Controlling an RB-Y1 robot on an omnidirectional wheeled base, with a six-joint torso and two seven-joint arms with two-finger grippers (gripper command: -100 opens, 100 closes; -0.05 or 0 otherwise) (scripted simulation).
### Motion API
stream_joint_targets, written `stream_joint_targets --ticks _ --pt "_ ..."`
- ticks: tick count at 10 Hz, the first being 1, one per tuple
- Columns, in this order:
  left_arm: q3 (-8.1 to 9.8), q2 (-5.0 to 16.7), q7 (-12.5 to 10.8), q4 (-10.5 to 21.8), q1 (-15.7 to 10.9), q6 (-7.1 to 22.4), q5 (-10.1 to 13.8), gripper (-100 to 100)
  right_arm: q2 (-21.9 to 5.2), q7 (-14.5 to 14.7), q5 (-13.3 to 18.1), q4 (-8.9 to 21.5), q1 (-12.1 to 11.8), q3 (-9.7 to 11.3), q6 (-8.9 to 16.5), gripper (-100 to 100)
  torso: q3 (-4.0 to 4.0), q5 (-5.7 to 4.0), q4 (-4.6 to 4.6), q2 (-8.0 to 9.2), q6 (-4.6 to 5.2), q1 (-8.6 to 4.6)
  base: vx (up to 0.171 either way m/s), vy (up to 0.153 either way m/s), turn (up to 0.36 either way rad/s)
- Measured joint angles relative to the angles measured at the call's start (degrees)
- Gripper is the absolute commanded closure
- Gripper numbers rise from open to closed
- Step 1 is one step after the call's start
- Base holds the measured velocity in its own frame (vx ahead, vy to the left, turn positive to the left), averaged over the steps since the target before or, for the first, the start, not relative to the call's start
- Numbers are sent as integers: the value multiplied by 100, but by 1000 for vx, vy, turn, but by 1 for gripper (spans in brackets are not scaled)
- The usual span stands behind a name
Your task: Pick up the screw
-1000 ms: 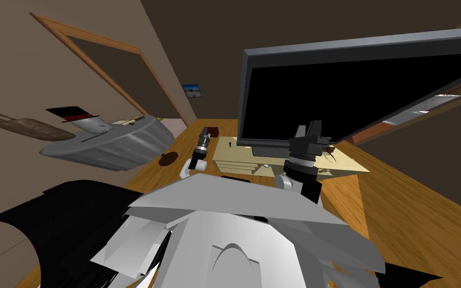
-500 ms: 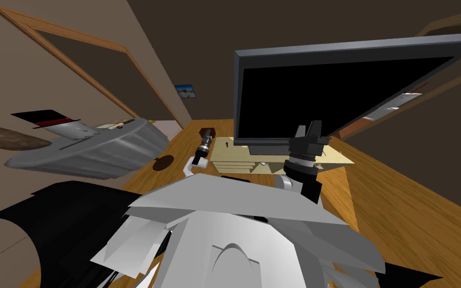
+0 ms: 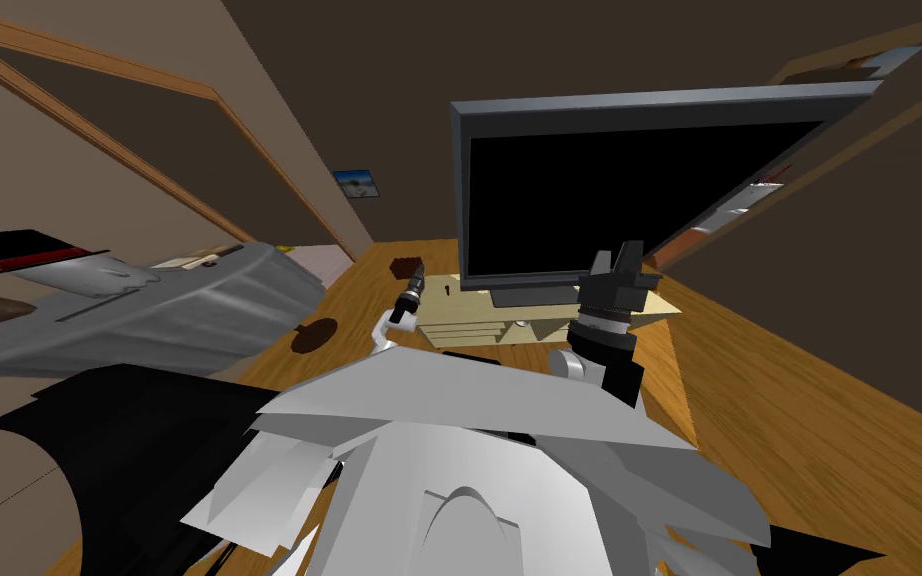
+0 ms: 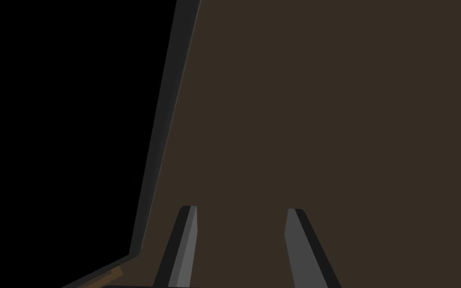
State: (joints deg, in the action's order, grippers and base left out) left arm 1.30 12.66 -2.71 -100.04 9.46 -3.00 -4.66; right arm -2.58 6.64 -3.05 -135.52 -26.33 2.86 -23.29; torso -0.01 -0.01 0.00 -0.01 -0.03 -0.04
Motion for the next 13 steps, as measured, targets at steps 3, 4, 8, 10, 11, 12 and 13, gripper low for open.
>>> stream_joint_targets --ticks 3,4,8,10,11,12,13 --pt "19 58 59 433 -359 436 9 -100 0 0 0 0 0 0 0 0 -1 0 0 -2 3 -1 3 -9 -100" --pt "20 107 61 520 -383 548 30 -100 0 0 0 0 0 0 0 0 0 0 0 0 -2 1 2 -10 -123" --pt "43 183 116 1085 -730 915 49 -100 0 0 0 0 0 0 0 0 0 0 0 0 2 0 2 -7 -87" --pt "45 236 149 1326 -881 1167 66 -100 0 0 0 0 0 0 0 0 0 0 0 -1 2 -1 5 -8 -124" --pt "55 223 173 1529 -970 1251 52 -100 0 0 0 0 0 0 0 0 -1 0 -1 -1 -2 1 6 -12 -156" --pt "64 280 190 1759 -1122 1363 73 -100 0 0 0 0 0 0 0 0 -1 0 0 -2 1 -1 6 -6 -81" --pt "67 283 207 1875 -1186 1483 69 -100 0 0 0 0 0 0 0 0 -1 0 -1 -1 -3 1 4 -11 -151"
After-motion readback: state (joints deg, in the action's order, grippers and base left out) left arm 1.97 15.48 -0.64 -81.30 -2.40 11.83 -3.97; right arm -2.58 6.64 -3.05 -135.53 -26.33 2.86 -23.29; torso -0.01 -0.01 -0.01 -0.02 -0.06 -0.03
